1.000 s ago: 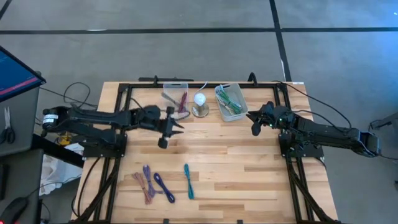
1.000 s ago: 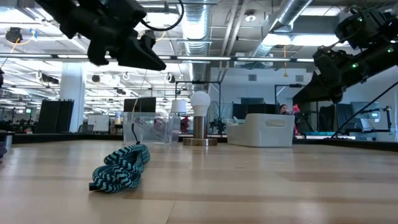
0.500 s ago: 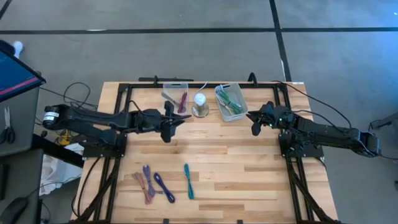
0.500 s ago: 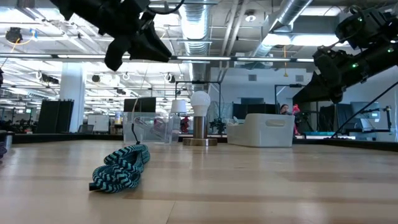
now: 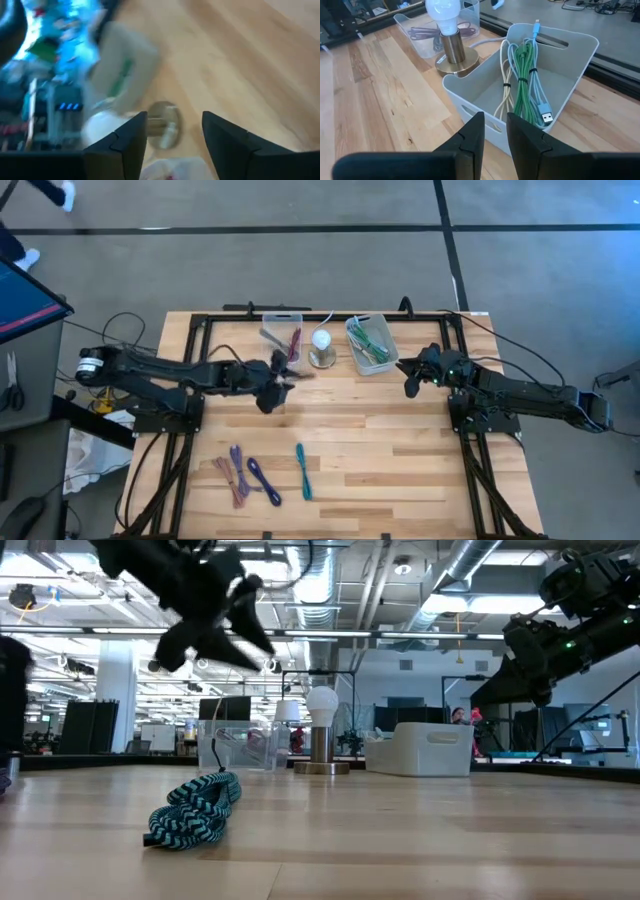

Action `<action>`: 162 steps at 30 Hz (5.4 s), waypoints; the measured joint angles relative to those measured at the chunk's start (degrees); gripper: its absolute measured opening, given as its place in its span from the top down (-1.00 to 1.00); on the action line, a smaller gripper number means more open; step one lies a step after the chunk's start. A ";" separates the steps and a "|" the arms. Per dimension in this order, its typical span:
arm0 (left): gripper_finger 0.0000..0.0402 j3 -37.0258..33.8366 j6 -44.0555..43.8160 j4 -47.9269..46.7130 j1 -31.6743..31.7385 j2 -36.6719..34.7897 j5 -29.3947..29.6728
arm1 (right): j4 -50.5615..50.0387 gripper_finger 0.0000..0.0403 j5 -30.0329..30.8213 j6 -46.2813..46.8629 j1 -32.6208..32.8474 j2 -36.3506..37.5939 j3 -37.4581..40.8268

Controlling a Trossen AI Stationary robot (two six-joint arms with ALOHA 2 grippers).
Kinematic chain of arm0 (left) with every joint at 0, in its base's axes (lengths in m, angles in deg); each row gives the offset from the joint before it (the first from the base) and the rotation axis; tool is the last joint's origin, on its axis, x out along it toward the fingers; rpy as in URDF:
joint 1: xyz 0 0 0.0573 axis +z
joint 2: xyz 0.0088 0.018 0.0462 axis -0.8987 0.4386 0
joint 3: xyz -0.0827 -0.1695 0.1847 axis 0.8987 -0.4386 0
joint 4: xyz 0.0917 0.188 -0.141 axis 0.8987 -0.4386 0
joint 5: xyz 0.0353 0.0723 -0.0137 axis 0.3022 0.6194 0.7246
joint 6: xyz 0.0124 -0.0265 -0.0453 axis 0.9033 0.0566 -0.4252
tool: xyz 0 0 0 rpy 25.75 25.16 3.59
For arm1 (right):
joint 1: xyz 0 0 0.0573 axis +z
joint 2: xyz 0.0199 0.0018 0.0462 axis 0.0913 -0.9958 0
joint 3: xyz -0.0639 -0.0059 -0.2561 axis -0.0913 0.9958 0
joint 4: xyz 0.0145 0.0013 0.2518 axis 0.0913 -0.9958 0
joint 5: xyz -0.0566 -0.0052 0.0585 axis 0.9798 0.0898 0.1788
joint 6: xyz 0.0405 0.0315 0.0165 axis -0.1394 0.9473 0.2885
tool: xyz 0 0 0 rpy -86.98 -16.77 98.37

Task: Pick & Place USB Port
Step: Put the blue black charger cable into the transparent bin

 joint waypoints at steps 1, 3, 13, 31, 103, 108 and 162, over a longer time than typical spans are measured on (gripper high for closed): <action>0.05 0.00 2.69 -1.28 -0.64 1.43 -0.01 | 0.00 0.63 0.02 0.00 -0.04 0.02 0.00; 0.10 -0.02 7.71 -3.31 -1.86 4.20 2.38 | 0.00 0.63 0.02 0.00 -0.04 0.02 0.00; 0.58 10.83 4.25 -8.36 -3.66 13.67 -1.70 | -0.46 0.63 0.04 -0.39 -0.02 0.00 0.00; 0.68 22.10 -5.55 -27.43 -5.53 21.56 -11.71 | -2.71 0.63 0.04 -2.01 -0.04 0.00 0.00; 0.53 21.99 -29.75 -17.84 -18.25 35.85 -19.03 | -6.16 0.63 -0.39 -2.56 0.11 0.02 0.07; 0.89 21.99 -29.90 -17.47 -17.55 35.83 -18.89 | -6.16 0.63 -0.38 -2.56 0.11 0.02 0.07; 0.94 1.25 -60.26 -5.76 34.02 7.89 -5.12 | -8.17 0.63 1.37 -3.63 -0.04 0.00 0.02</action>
